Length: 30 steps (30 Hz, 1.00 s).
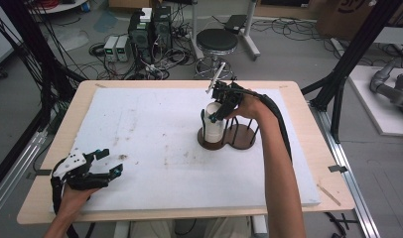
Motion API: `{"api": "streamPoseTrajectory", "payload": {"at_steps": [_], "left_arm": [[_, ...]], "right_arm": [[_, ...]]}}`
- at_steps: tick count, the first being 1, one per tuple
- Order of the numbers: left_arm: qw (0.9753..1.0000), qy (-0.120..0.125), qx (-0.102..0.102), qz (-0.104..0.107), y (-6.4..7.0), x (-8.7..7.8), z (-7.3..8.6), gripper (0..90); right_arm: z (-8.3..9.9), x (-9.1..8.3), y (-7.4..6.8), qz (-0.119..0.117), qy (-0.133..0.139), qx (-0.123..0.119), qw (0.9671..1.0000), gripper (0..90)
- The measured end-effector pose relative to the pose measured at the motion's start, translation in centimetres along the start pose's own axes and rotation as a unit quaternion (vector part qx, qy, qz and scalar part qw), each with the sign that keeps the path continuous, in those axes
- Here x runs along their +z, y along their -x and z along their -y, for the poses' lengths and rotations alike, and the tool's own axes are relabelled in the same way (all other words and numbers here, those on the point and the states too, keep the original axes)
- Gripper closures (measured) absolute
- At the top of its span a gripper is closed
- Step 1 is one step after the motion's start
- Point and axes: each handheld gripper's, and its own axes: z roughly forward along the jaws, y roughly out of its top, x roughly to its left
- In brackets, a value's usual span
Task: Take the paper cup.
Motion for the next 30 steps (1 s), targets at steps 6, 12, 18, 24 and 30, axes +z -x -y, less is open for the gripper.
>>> {"api": "streamPoseTrajectory", "payload": {"at_steps": [6, 12, 18, 24, 30], "left_arm": [[1.0, -0.002, -0.003, 0.001, 0.0, 0.0, 0.0, 16.8], [1.0, -0.004, 0.0, 0.001, 0.0, 0.1, 0.0, 16.8], [1.0, -0.007, -0.003, 0.001, 0.0, 0.1, -0.1, 16.9], [1.0, -0.008, -0.003, 0.0, 0.0, 0.1, -0.1, 16.9], [1.0, -0.008, -0.002, 0.0, 0.0, 0.1, -0.1, 16.9]], "right_arm": [[0.1, -1.0, 0.2, 0.001, 0.006, 0.009, 0.9999, 35.9], [0.1, -2.6, 0.3, 0.001, 0.027, 0.014, 0.9995, 36.2], [0.0, -4.4, 0.2, 0.009, 0.039, 0.014, 0.9991, 36.3], [-0.4, -6.6, 0.0, 0.019, 0.058, 0.017, 0.998, 36.7], [-0.5, -8.4, -0.1, 0.026, 0.074, 0.023, 0.9967, 36.8]]}}
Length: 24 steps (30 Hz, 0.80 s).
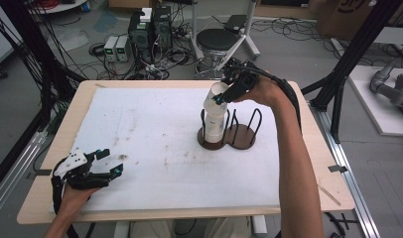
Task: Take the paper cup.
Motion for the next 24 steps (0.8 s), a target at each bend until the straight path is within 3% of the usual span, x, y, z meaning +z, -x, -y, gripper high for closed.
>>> {"api": "streamPoseTrajectory", "payload": {"at_steps": [8, 12, 18, 21, 22, 23, 24], "left_arm": [[1.0, 0.0, 0.0, -0.002, 0.0, 0.0, 0.0, 16.9], [1.0, 0.0, 0.001, -0.002, 0.0, 0.0, 0.0, 16.9], [1.0, 0.001, -0.001, -0.002, 0.1, 0.0, 0.0, 16.9], [1.0, -0.001, 0.0, -0.002, 0.0, 0.0, 0.0, 16.9], [1.0, -0.001, 0.0, -0.002, 0.1, 0.0, 0.0, 16.9], [1.0, 0.0, 0.0, -0.002, 0.1, 0.0, 0.0, 16.9], [1.0, 0.0, 0.0, -0.002, 0.1, 0.0, 0.0, 16.9]], "right_arm": [[0.6, -1.7, -0.3, -0.005, 0.035, 0.013, 0.9993, 36.8], [1.2, -2.5, -0.6, -0.013, 0.065, 0.012, 0.9977, 36.9], [2.4, -3.2, -1.3, -0.031, 0.106, 0.022, 0.9936, 36.9], [3.7, -3.5, -1.8, -0.046, 0.141, 0.025, 0.9886, 36.9], [3.7, -3.5, -1.8, -0.046, 0.141, 0.025, 0.9886, 36.9], [4.2, -3.5, -2.1, -0.054, 0.156, 0.026, 0.9859, 36.9], [4.2, -3.5, -2.1, -0.054, 0.156, 0.026, 0.9859, 36.9]]}}
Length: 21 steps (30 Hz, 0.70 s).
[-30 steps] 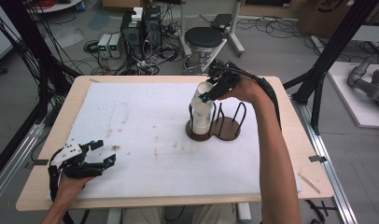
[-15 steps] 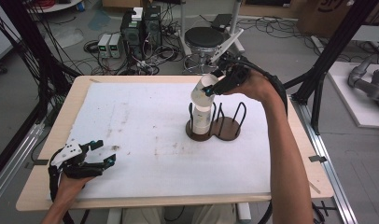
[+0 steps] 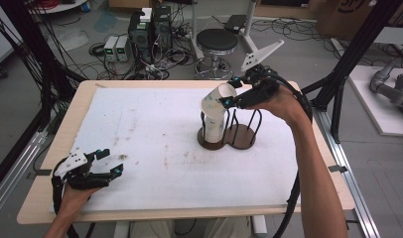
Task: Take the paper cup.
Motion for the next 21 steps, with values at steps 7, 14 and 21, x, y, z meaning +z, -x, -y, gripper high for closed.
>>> {"api": "streamPoseTrajectory", "payload": {"at_steps": [7, 14, 21], "left_arm": [[1.0, 0.0, 0.002, -0.002, 0.0, 0.0, 0.0, 16.8], [1.0, 0.0, 0.003, -0.003, 0.0, 0.0, 0.0, 16.9], [1.0, 0.002, 0.004, -0.002, 0.0, 0.0, 0.0, 16.9]], "right_arm": [[1.1, 0.2, -1.4, -0.02, 0.025, -0.013, 0.9994, 36.9], [2.4, 0.7, -2.5, -0.034, 0.046, -0.012, 0.9983, 36.9], [3.8, 1.1, -3.7, -0.056, 0.074, -0.02, 0.9955, 36.9]]}}
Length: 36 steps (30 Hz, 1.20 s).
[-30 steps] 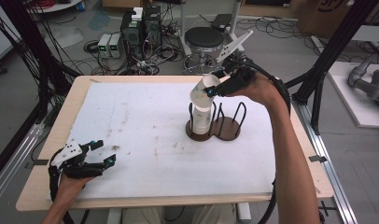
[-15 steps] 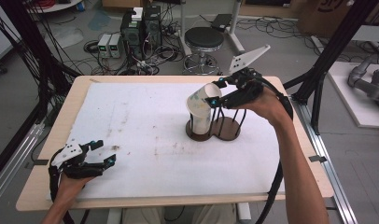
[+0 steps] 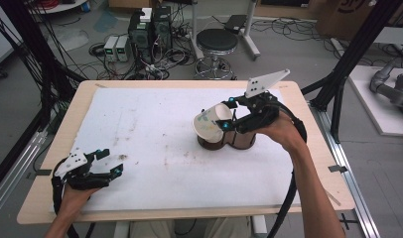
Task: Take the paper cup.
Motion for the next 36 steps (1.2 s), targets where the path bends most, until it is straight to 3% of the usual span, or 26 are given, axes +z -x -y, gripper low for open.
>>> {"api": "streamPoseTrajectory", "payload": {"at_steps": [14, 21, 28, 36], "left_arm": [[1.0, 0.005, 0.001, -0.002, 0.0, -0.1, 0.0, 16.9], [1.0, 0.009, 0.002, -0.001, 0.0, -0.2, 0.1, 16.9], [0.9999, 0.012, 0.001, 0.002, 0.0, -0.2, 0.1, 16.9], [0.9999, 0.011, 0.003, 0.004, 0.0, -0.2, 0.1, 16.9]], "right_arm": [[1.7, 2.5, -3.3, -0.029, 0.027, -0.016, 0.9991, 36.9], [3.1, 3.5, -3.7, -0.032, 0.04, -0.01, 0.9986, 36.9], [5.4, 4.4, -3.7, -0.038, 0.07, 0.014, 0.9967, 36.8], [6.5, 5.5, -3.4, -0.039, 0.082, 0.032, 0.9954, 36.8]]}}
